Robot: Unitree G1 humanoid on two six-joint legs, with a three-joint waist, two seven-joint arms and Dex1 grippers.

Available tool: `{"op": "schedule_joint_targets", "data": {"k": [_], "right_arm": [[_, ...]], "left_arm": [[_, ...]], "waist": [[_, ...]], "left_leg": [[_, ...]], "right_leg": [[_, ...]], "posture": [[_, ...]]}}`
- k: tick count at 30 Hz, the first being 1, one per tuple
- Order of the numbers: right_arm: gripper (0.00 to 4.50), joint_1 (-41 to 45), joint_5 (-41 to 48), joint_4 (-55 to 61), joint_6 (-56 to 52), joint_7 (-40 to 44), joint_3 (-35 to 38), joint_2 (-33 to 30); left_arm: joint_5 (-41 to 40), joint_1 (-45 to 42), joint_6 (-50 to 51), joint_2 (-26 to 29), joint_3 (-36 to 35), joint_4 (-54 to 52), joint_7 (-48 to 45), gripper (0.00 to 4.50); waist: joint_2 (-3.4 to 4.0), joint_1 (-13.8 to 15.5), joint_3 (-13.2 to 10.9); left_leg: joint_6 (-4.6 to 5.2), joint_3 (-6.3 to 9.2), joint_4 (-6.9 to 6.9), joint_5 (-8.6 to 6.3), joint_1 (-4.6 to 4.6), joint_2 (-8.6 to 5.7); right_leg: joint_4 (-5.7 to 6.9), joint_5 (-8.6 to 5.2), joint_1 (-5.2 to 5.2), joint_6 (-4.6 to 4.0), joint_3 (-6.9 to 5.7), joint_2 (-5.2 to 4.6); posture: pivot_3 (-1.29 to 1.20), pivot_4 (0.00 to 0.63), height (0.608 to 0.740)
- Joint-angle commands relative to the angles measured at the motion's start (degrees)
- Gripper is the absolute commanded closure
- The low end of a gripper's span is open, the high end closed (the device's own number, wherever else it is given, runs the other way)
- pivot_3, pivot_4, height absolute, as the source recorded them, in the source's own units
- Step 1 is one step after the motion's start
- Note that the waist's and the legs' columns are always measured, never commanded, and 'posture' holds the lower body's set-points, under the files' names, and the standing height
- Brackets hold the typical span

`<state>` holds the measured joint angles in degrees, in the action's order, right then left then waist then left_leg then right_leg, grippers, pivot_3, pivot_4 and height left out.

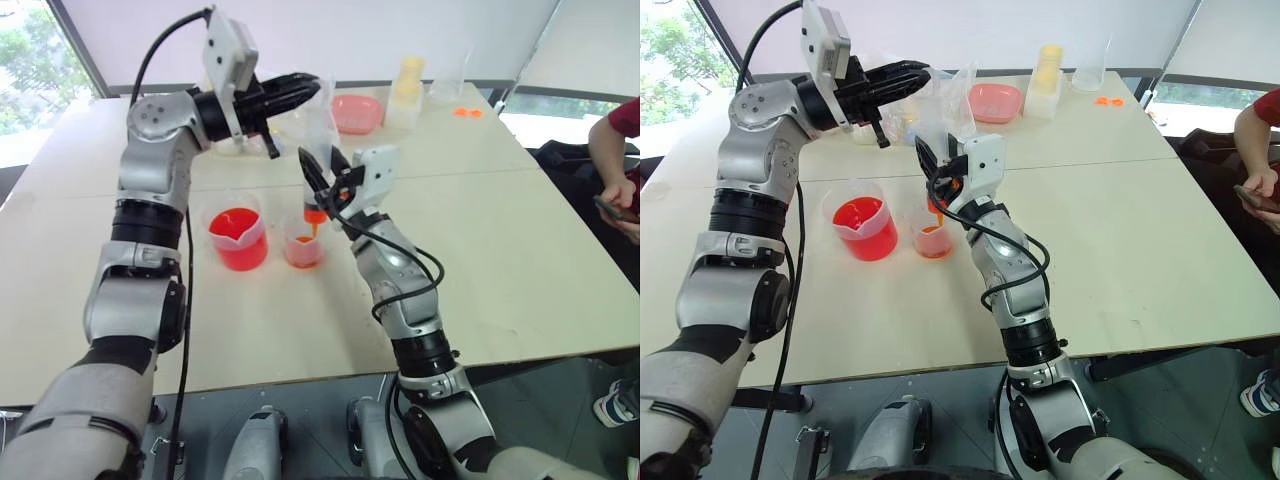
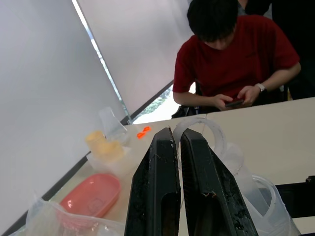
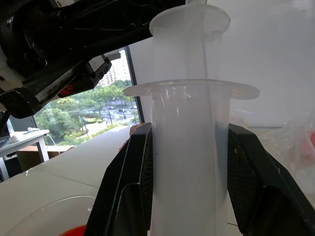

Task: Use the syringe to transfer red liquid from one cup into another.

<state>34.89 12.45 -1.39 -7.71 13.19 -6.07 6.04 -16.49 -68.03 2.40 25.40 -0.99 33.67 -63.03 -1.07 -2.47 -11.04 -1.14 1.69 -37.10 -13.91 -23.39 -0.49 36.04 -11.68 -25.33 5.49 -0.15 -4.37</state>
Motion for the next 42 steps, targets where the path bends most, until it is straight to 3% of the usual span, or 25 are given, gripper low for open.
{"op": "schedule_joint_targets", "data": {"k": [1, 8, 32, 35, 40, 42], "right_arm": [[3.09, 1.7, 0.33, 2.92, 2.95, 1.0, -0.88, 1.36], [3.09, 2.44, 0.66, 3.08, 3.11, 0.87, -0.25, 1.66], [3.09, 7.47, 3.92, 9.82, -1.43, -0.85, 3.49, 0.02], [3.09, 7.3, 4.16, 10.03, -1.58, -0.8, 3.34, -0.1], [3.09, 7.31, 3.61, 10.58, -1.92, -0.5, 3.27, -0.39], [3.09, 8.56, 3.88, 11.97, -2.86, -1.18, 4.05, -0.77]], "left_arm": [[-1.45, 0.79, 3.45, 1.11, 1.4, -5.02, -4.84, 4.48], [-1.63, 3.1, 6.77, 2.13, 2.0, -8.92, -7.01, 4.48], [0.55, 7.82, 5.84, 2.07, 3.07, -6.44, -6.54, 4.48], [-1.18, 6.88, 8.43, 2.61, 1.58, -6.42, -6.51, 3.43], [0.45, 6.53, 7.01, 4.55, 0.11, -4.91, -3.66, 1.13], [-0.04, 6.71, 7.6, 6.11, -2.02, -3.74, -2.41, 1.13]], "waist": [[0.0, -0.08, 0.0], [0.0, -0.01, 0.0], [0.0, 0.01, 0.0], [0.0, 0.08, 0.0], [0.03, -0.16, -0.02], [0.03, -0.2, -0.02]], "left_leg": [[0.0, 0.0, 0.0, 0.0, 0.0, 0.0], [0.0, 0.01, -0.01, 0.0, 0.0, 0.01], [0.0, 0.01, -0.02, 0.0, 0.01, 0.01], [0.0, 0.01, -0.02, 0.0, 0.01, 0.01], [0.0, 0.01, -0.02, 0.0, 0.01, 0.01], [0.0, 0.02, -0.02, 0.0, 0.02, 0.05]], "right_leg": [[0.0, 0.0, 0.0, 0.0, 0.0, 0.0], [0.01, 0.0, 0.0, 0.0, 0.0, 0.01], [0.02, 0.0, 0.0, 0.0, 0.0, 0.01], [0.02, 0.0, 0.0, 0.0, 0.0, 0.01], [0.02, 0.0, 0.0, 0.01, 0.0, 0.01], [0.04, 0.0, -0.01, 0.0, 0.0, 0.06]], "posture": [[0.0, 0.15, 0.74], [0.0, 0.15, 0.74], [0.0, 0.15, 0.74], [0.0, 0.15, 0.74], [0.0, 0.15, 0.74], [0.0, 0.15, 0.74]]}}
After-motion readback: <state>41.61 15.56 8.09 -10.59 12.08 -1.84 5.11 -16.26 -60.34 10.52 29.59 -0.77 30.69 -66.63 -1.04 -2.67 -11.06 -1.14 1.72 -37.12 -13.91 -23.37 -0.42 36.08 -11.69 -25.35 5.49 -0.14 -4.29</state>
